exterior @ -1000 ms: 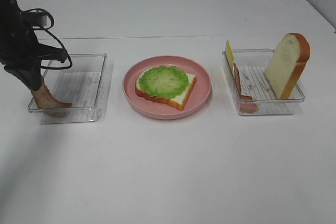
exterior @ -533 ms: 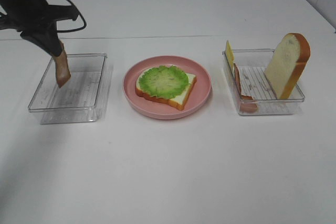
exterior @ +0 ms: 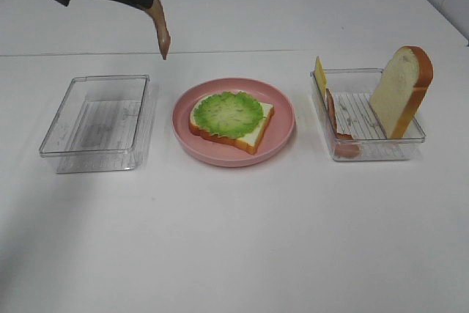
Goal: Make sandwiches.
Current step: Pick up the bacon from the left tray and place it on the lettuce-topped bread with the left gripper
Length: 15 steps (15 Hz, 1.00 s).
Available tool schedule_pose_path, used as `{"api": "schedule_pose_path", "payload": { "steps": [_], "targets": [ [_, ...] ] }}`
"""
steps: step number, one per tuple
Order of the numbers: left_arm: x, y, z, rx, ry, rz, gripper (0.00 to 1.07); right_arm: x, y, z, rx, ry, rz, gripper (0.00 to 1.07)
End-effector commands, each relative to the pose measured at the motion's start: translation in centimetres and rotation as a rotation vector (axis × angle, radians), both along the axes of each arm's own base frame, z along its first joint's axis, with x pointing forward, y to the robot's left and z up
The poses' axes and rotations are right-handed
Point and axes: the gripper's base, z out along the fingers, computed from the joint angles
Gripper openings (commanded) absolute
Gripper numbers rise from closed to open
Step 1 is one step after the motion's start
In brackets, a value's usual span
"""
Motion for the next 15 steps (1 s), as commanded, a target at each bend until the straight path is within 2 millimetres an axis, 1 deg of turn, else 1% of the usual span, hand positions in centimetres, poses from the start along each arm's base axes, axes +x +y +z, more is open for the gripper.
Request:
{"api": "schedule_pose_path", "payload": {
  "steps": [1,2,3,4,5,7,8,11,14,15],
  "targets": [
    [0.5,-1.8,-0.7,-0.114,-0.008,-0.024,0.0,-0.1,0.0,0.0,-0.001,-0.021,-0.008,0.77],
    [0.7,-3.0,-1.6,-0.147,0.006,-0.041,0.0,-0.1,0.0,0.0,-0.001,-0.021,-0.008,0.77],
    [0.8,-4.5,-2.9,-0.161,0.015,-0.058,0.0,-0.1,0.0,0.0,-0.001,-0.021,-0.008,0.77],
    [0.9,-6.9,-5.2,-0.17,0.049,-0.077,0.0,-0.1,0.0,0.0,-0.001,-0.021,-0.008,0.77],
    [0.8,-8.1,-6.4,-0.179,0.072,-0.082,0.0,-0.1,0.0,0.0,-0.001,-0.021,-0.008,0.77],
    [0.7,-9.9,-9.0,-0.203,0.137,-0.092,0.0,-0.1,0.0,0.0,-0.001,-0.021,-0.008,0.77],
    [0.7,-10.1,-9.5,-0.212,0.147,-0.094,0.0,-0.1,0.0,0.0,-0.001,-0.021,-0.008,0.77],
    [0.6,-11.5,-11.7,-0.258,0.187,-0.107,0.0,-0.1,0.0,0.0,-0.001,-0.021,-0.008,0.77],
    [0.5,-11.6,-12.0,-0.251,0.148,-0.139,0.0,-0.1,0.0,0.0,-0.001,-0.021,-0.008,0.77],
    [0.7,-11.2,-12.1,-0.235,0.143,-0.137,0.0,-0.1,0.0,0.0,-0.001,-0.021,-0.008,0.77]
  ]
}}
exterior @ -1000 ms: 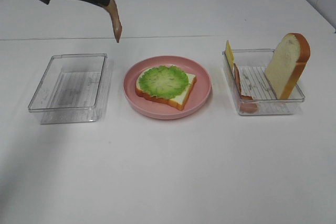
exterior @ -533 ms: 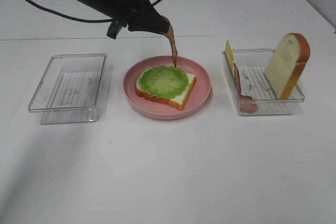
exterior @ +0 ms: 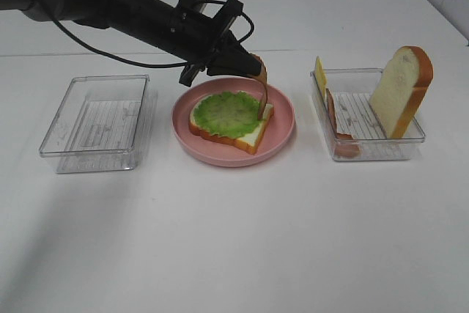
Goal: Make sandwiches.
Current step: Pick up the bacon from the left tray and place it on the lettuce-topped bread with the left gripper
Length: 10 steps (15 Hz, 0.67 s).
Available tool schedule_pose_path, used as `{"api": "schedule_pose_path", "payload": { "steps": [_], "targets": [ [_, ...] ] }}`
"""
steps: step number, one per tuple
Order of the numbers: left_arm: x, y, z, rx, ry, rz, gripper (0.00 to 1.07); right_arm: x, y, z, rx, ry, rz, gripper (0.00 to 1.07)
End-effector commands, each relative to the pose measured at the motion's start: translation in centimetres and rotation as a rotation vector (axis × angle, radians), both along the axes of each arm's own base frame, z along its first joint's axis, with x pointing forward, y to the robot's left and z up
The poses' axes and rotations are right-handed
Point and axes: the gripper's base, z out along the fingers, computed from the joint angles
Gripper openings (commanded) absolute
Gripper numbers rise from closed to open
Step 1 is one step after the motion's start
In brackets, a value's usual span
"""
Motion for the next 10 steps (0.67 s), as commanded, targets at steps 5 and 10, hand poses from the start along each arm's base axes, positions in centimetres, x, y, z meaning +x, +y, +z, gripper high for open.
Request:
{"api": "schedule_pose_path", "payload": {
  "steps": [5,10],
  "targets": [
    [0.9,2.8,-0.5,0.095,-0.045,-0.001,0.0,-0.1,0.0,0.0,-0.001,-0.021,-0.008,0.77],
    [1.1,4.4,-1.5,0.237,-0.042,-0.01,0.0,-0.1,0.0,0.0,-0.001,-0.021,-0.008,0.77]
  ]
}}
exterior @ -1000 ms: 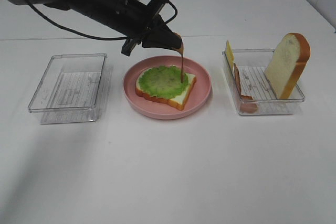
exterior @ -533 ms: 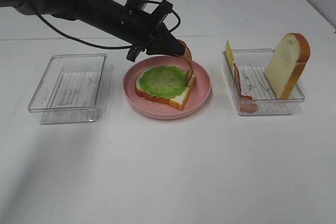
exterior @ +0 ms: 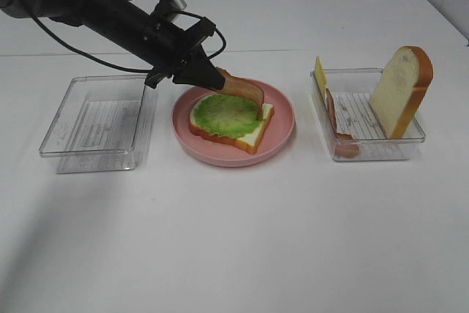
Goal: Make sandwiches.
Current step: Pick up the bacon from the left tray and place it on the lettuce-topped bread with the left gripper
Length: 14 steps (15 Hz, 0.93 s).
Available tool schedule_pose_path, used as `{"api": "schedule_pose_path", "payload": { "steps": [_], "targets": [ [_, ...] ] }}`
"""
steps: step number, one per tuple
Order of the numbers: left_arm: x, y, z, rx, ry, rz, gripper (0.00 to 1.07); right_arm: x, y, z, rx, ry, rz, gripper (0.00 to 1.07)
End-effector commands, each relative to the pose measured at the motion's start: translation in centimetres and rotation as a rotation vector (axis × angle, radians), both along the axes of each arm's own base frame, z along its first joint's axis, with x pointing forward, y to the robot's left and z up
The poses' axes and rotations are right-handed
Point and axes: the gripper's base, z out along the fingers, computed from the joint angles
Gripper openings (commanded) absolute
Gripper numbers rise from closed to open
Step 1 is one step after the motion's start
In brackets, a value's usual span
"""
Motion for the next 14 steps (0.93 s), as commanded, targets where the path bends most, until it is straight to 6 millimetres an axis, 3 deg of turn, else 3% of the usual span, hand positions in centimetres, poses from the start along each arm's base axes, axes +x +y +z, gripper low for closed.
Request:
{"api": "schedule_pose_path", "payload": {
  "steps": [1,8,10,13,14],
  "targets": [
    [0.02,0.77,-0.46,0.104,-0.003,-0.004,0.0,-0.14,-0.02,-0.01,-0.001,-0.021,-0.008,0.77],
    [0.39,1.17,-0.79,0.159,-0.014,0.043,0.01,-0.14,-0.02,-0.01,-0.001,-0.021,-0.008,0.77],
    [0.48,1.2,-0.79,0.161,-0.022,0.049,0.13,-0.14,-0.02,-0.01,-0.001,-0.021,-0.008,0.77],
    [0.54,1.21,-0.79,0.161,-0.026,0.055,0.45,-0.14,-0.02,-0.01,-0.001,-0.021,-0.008,0.77],
    [0.54,1.2,-0.78,0.16,-0.026,0.055,0.5,-0.14,-0.02,-0.01,-0.001,-0.021,-0.008,0.77]
  ]
}}
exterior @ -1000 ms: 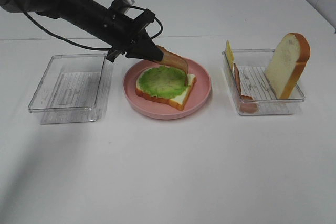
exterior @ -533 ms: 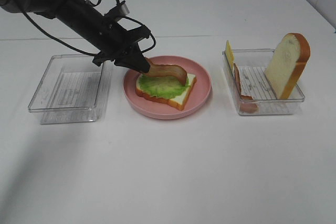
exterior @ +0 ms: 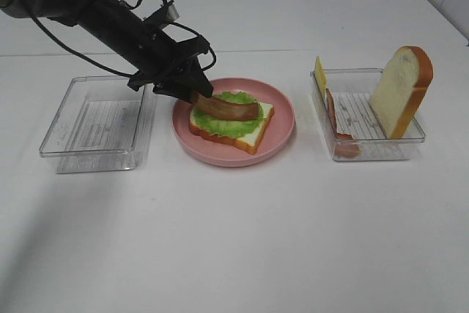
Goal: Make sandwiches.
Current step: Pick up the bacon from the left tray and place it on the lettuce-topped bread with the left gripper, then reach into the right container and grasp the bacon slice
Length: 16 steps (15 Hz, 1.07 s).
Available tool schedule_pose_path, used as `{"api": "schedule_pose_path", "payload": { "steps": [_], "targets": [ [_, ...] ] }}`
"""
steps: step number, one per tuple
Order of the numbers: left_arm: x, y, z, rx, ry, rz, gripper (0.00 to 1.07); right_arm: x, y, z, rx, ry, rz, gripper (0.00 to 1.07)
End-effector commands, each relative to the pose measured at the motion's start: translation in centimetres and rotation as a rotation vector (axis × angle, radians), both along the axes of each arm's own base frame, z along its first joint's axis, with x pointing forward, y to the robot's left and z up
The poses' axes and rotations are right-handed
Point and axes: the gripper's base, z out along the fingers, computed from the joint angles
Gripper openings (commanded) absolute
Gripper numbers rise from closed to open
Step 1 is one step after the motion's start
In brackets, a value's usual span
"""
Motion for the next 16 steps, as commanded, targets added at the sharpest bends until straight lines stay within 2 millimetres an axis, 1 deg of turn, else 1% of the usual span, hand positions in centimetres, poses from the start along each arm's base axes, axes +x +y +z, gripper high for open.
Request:
{"api": "schedule_pose_path", "payload": {
  "steps": [1,3,5,6,8,9,10,12,15,16],
  "targets": [
    [0.1,0.1,0.3,-0.009,-0.004,0.01,0.52,-0.1,0.0,0.0,-0.001,-0.021,-0.008,0.77],
    [0.1,0.1,1.5,-0.013,-0.027,0.009,0.61,-0.1,0.0,0.0,-0.001,-0.021,-0.008,0.77],
    [-0.1,0.2,3.5,-0.016,-0.072,0.006,0.76,-0.1,0.0,0.0,-0.001,-0.021,-0.008,0.77],
    [-0.2,0.3,4.5,-0.013,-0.094,0.003,0.81,-0.1,0.0,0.0,-0.001,-0.021,-0.008,0.77],
    [-0.4,0.7,6.8,0.027,-0.145,-0.003,0.82,-0.1,0.0,0.0,-0.001,-0.021,-0.008,0.77],
    [-0.4,0.7,6.8,0.027,-0.145,-0.003,0.82,-0.1,0.0,0.0,-0.001,-0.021,-0.008,0.77],
    [-0.7,1.2,8.7,0.093,-0.182,-0.013,0.82,-0.1,0.0,0.0,-0.001,-0.021,-0.008,0.77],
    [-1.4,2.4,11.1,0.193,-0.215,-0.008,0.82,-0.1,0.0,0.0,-0.001,-0.021,-0.008,0.77],
    [-3.2,4.2,14.6,0.359,-0.218,-0.004,0.82,-0.1,0.0,0.0,-0.001,-0.021,-0.008,0.77],
    [-4.6,5.3,16.5,0.448,-0.202,0.0,0.82,-0.1,0.0,0.0,-0.001,-0.021,-0.008,0.77]
  ]
}}
